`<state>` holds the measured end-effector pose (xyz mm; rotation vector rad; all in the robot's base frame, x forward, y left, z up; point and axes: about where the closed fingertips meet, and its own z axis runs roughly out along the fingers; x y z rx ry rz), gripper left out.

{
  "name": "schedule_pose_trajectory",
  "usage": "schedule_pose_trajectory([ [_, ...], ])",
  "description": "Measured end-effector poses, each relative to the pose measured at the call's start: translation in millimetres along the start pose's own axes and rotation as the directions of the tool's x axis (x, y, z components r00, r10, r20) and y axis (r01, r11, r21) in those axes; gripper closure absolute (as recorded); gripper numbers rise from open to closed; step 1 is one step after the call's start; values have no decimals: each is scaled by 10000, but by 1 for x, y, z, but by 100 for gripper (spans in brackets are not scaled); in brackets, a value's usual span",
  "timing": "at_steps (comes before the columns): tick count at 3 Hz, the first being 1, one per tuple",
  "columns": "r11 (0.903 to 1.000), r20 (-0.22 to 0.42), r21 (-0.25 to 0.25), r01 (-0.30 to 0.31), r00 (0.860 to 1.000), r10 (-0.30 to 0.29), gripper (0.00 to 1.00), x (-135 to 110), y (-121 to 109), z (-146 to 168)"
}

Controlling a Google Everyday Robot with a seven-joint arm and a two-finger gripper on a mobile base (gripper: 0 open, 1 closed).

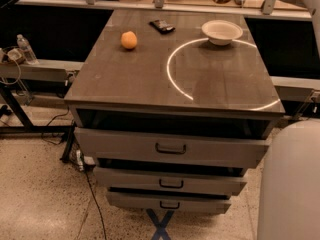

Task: Place orange can into paper bowl

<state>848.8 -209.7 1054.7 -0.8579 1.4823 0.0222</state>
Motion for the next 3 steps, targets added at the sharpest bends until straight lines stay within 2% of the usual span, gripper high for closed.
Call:
schedule_pose_trajectory([
  [1,9936,-265,1127,-85,9996,116,100,12,-30,-4],
  [2,9778,-954,1972,-705,9913,907,100,45,-39,1],
  [3,9656,-1253,2306,-1199,9805,1517,100,64,-37,6],
])
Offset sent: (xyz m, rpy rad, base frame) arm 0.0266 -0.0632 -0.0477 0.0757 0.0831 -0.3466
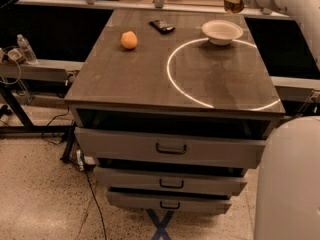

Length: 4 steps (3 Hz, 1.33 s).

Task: Place orange can into paper bowl

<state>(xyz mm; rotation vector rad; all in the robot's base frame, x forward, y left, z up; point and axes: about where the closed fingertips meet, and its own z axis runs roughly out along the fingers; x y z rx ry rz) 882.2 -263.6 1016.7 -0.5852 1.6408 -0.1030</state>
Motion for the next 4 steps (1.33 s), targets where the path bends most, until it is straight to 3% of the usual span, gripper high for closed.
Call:
schedule_pose_trajectory([
  [1,9974,-399,-113,-713,9967,708,98,17,14,15],
  [3,9908,-1002,-393,-1293,9871,1248,53,42,23,28],
  [4,9891,-1147,-353,-1431,9837,1382,23,54,21,33],
])
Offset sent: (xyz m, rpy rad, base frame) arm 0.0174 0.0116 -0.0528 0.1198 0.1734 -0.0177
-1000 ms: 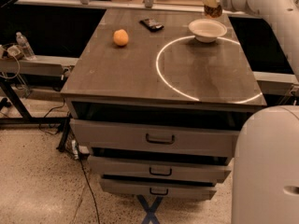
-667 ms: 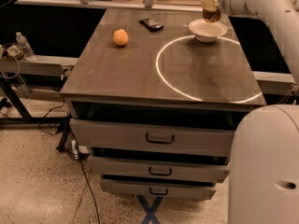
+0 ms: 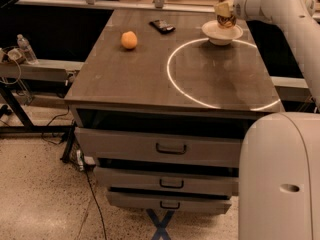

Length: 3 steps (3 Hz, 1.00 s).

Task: Place orange can into paper bowl

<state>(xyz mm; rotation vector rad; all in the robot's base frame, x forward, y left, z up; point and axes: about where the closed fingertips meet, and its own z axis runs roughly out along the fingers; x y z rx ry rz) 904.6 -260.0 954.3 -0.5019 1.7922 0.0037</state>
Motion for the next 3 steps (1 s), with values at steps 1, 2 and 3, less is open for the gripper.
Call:
schedule_pose_trajectory([
  [1,9995,-268,-241,-227,9994,220,0,11,7,10],
  [2,9994,-286,-242,-251,9993,244,0,11,7,8],
  [3,9995,-254,-94,-294,9993,291,0,9,1,-6],
])
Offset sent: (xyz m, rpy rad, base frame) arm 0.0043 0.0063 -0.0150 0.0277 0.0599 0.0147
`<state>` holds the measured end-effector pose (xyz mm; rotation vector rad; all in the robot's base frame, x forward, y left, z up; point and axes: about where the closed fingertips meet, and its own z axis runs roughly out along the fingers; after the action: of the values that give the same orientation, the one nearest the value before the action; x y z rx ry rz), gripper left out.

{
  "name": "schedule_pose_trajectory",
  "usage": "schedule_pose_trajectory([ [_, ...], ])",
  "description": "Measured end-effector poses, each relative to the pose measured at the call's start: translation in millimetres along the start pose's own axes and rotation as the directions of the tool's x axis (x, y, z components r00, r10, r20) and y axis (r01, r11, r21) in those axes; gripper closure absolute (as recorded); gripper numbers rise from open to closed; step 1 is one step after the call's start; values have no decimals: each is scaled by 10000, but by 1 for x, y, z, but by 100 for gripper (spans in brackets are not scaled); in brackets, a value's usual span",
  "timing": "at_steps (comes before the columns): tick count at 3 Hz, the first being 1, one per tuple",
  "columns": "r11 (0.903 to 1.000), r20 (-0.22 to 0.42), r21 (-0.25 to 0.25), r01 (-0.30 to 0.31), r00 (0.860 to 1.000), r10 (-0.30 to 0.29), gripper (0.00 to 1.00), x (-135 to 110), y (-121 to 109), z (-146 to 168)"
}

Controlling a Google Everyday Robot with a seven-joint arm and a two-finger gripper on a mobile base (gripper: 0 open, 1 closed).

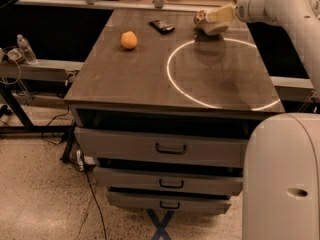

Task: Place orange can into paper bowl

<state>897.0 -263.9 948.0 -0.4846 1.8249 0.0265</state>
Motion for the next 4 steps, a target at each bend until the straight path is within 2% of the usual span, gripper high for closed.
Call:
schedule_pose_trajectory([
  [1,9999,20,154,-43,10000,43,0,1,-6,-12],
  [2,10000,357,34,4,9994,-5,0,-13,-4,-32],
  [3,9988,703,-461,146,9975,-114,0,-27,6,-52],
  [4,9916,1255,-1123,648,9908,-505,0,-56,13,-98],
])
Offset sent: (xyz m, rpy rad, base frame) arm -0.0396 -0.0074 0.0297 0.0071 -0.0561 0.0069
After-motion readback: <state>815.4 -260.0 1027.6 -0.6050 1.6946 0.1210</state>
